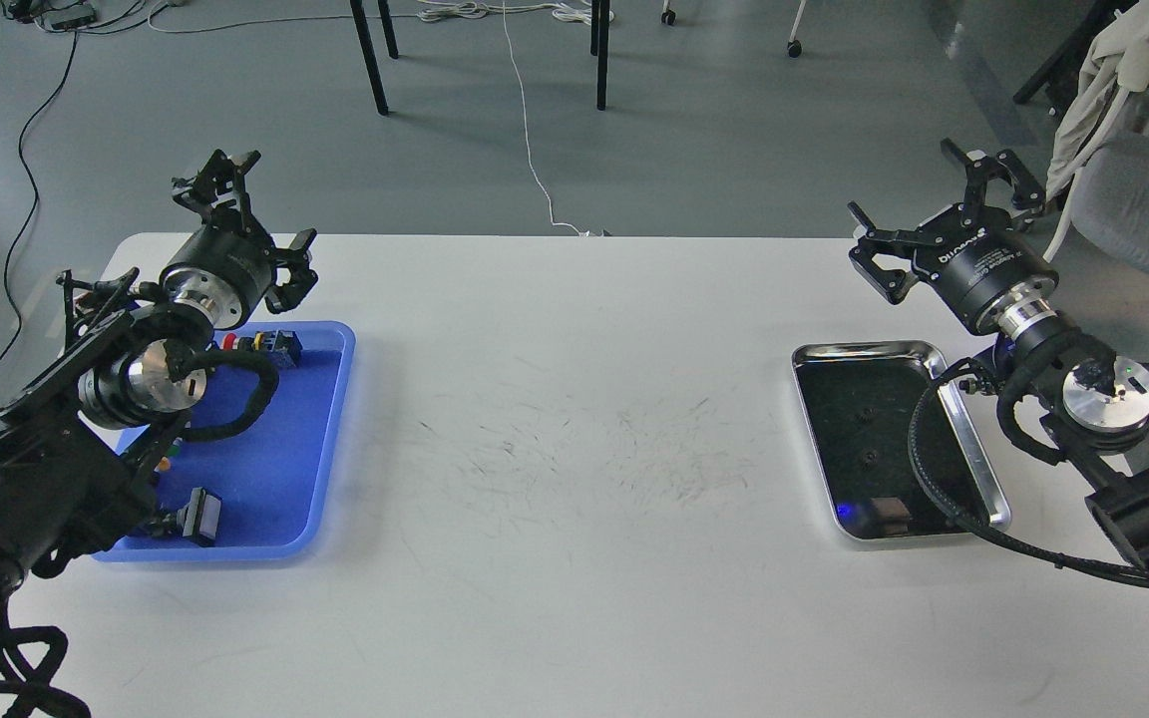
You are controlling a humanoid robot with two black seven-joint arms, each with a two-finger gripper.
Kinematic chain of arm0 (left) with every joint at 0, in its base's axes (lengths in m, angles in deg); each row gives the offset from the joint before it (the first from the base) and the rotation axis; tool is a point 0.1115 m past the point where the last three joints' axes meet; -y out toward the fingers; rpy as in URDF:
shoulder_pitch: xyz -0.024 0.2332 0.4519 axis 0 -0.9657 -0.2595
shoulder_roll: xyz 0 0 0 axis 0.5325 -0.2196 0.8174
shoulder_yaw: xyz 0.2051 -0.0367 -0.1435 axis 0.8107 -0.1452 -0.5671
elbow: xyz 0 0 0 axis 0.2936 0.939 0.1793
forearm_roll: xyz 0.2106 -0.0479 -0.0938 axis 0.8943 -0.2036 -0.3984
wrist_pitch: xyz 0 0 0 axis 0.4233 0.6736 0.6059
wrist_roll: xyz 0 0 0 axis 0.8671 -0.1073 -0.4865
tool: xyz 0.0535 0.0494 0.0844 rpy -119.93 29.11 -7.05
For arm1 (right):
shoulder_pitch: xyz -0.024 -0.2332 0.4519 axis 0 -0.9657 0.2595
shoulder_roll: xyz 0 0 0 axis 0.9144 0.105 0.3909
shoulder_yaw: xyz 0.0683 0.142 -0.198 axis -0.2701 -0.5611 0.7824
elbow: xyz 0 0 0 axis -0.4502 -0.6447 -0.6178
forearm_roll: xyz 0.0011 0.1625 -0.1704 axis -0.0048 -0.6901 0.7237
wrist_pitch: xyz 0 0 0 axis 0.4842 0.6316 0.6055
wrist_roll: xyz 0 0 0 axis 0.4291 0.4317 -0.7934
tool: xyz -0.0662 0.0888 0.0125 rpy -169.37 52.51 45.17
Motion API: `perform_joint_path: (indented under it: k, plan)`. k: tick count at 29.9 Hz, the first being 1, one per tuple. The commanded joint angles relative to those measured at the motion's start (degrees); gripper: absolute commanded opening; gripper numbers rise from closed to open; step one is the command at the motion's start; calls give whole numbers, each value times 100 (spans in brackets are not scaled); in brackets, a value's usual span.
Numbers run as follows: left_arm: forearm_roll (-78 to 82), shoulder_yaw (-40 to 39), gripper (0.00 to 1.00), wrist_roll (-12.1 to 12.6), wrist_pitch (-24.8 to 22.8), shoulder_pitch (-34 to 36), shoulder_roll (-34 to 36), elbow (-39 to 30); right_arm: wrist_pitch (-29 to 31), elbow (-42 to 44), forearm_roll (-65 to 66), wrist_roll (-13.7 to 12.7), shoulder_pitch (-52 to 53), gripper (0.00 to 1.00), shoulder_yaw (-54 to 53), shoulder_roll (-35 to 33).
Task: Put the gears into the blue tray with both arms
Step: 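Move the right gripper over the metal tray with the black mat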
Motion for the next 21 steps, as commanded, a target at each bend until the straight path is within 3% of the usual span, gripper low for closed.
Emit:
perform_joint_path:
  k: [1, 16, 21]
  plan:
    - [33, 1, 98, 9, -41, 15, 143, -9, 13, -2, 21, -1, 0, 99, 0, 9]
    - [-2, 1, 99, -202, -85, 6, 144, 210, 48, -2, 258, -1, 35, 99, 132, -79]
    - [86, 71, 99, -132, 134, 50, 126, 255, 57, 6, 258, -1, 44, 99, 141, -123]
